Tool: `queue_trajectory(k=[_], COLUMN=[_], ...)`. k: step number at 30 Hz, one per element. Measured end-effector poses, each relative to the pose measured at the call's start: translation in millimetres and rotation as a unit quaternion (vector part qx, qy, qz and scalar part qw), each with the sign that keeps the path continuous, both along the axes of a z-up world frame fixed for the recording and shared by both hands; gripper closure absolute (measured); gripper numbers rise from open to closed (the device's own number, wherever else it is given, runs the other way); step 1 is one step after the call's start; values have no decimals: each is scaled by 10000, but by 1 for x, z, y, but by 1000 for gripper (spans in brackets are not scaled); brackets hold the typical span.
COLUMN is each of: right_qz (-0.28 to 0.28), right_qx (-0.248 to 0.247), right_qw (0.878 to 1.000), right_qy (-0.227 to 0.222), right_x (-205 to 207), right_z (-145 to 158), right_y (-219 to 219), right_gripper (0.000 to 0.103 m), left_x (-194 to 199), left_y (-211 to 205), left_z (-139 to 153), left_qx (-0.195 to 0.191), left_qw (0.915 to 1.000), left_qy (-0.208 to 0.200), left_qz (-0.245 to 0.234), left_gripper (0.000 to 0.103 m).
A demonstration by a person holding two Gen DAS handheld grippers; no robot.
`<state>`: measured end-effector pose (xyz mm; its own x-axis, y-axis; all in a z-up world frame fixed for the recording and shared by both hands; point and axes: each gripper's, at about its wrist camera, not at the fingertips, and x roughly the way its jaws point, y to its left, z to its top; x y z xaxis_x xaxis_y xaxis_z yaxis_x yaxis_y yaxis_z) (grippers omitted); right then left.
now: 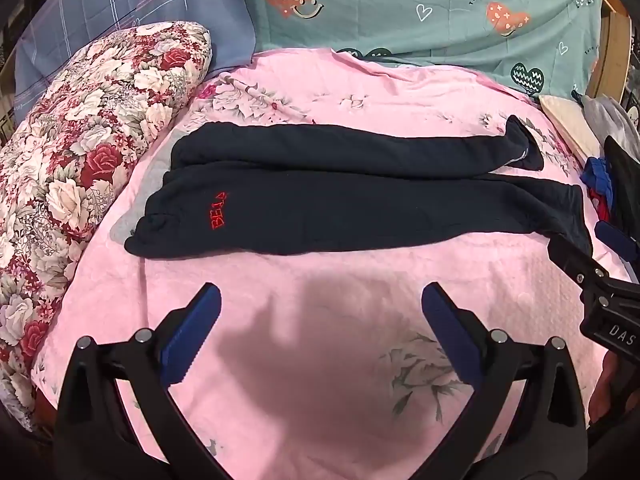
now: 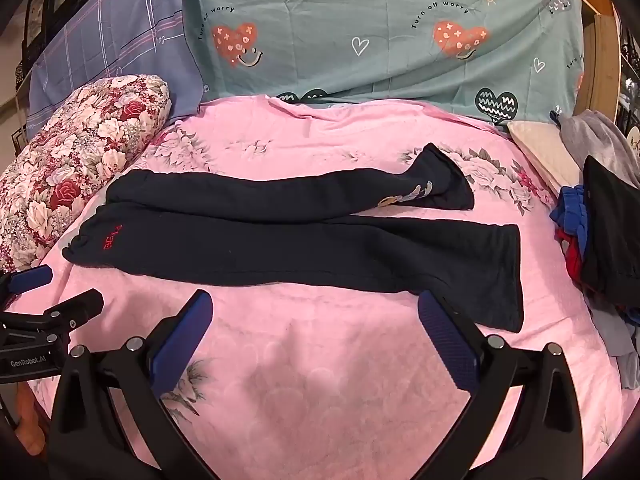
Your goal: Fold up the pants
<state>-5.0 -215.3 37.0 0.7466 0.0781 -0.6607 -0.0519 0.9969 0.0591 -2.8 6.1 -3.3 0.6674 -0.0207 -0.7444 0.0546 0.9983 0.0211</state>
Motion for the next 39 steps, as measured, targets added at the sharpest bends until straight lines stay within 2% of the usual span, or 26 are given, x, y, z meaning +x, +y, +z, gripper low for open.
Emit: queue_trajectory(k=[39], right_qz=[62], right_qx=[168], right_qw=[9997], right_qy=[179], right_x=[0], right_z=[-10], right_y=[1], right_gripper=[1], left_x=[-1], left_y=[5], left_z=[-2], left_qx=[-85], left_qw=[9999], left_qy=[53], left_qz=[64], left_gripper=[2])
